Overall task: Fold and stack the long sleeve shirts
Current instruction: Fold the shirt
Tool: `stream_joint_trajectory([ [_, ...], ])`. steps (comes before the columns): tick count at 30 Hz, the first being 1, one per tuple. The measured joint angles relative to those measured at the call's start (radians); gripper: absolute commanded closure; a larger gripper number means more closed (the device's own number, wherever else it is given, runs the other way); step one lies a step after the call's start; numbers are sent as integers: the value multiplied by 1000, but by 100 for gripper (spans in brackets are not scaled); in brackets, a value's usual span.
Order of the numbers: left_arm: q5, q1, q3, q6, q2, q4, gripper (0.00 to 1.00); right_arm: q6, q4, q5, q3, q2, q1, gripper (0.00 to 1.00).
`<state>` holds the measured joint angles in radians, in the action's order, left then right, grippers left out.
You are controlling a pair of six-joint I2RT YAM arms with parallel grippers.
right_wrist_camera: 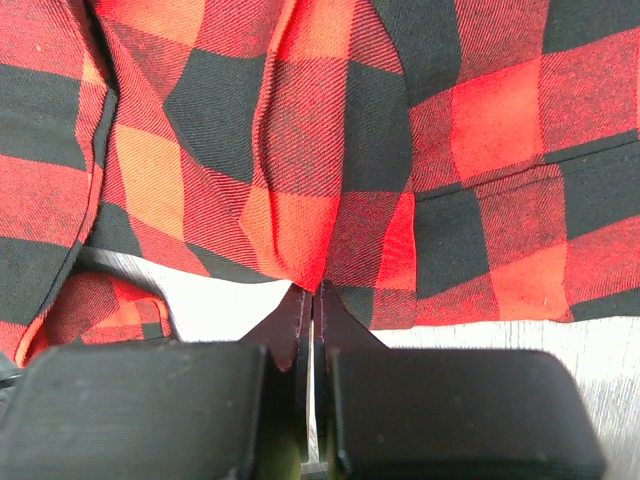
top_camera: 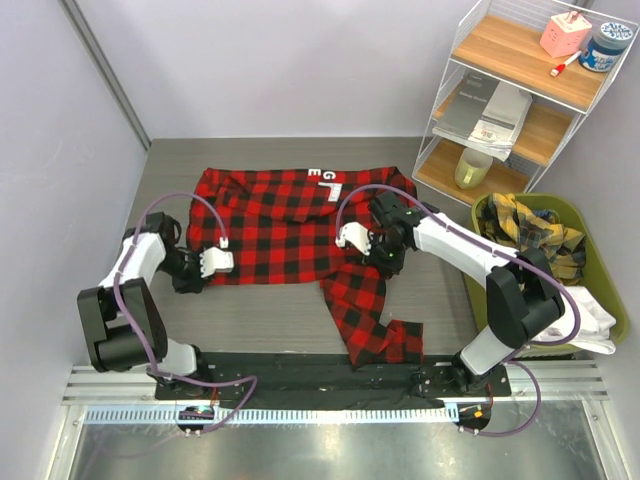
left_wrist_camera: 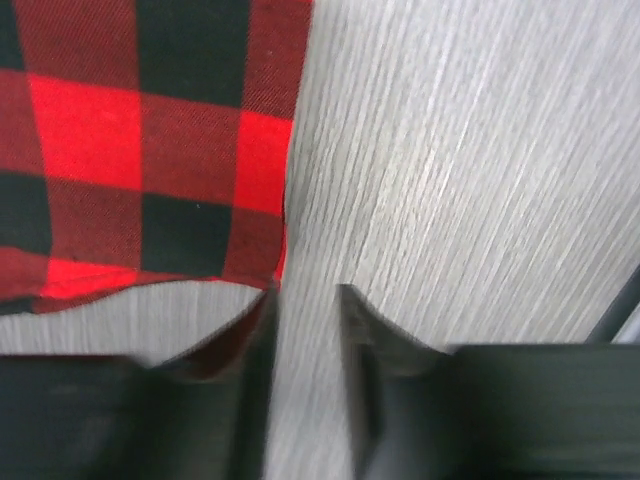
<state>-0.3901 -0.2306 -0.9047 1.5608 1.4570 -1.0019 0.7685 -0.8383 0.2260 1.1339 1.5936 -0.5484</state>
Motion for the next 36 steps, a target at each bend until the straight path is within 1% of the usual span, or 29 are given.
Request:
stream_joint_trajectory([
  [4, -15, -4, 56, 6, -29, 50, 56, -1, -2, 2, -1, 2, 0, 99],
  [9, -12, -3, 91, 13, 0, 135, 53, -4, -2, 3, 0, 9, 0, 99],
  [13, -11, -3, 105, 15, 21, 204, 52, -8, -3, 3, 0, 18, 0, 99],
  [15, -11, -3, 115, 24, 23, 227, 53, -8, -4, 3, 0, 21, 0, 99],
  [17, -11, -3, 122, 44, 18, 232, 58, -8, -4, 3, 0, 24, 0, 99],
  [19, -10, -3, 129, 53, 13, 235, 67, -8, -4, 3, 0, 31, 0, 99],
  [20, -10, -3, 130, 56, 12, 234, 81, -8, -4, 3, 0, 35, 0, 99],
  [22, -10, -3, 126, 56, 18, 233, 91, -8, -4, 3, 0, 42, 0, 99],
  [23, -8, -3, 124, 59, 24, 235, 99, -8, -4, 3, 0, 45, 0, 99],
  [28, -5, -3, 117, 81, 26, 222, 100, -11, -8, 4, 0, 47, 0, 99],
  [31, -3, -5, 118, 109, 6, 161, 100, -16, -20, 7, -5, 35, 0, 99],
  [36, -14, -17, 119, 149, -88, 40, 100, -26, -57, 13, -26, -39, 0, 99],
])
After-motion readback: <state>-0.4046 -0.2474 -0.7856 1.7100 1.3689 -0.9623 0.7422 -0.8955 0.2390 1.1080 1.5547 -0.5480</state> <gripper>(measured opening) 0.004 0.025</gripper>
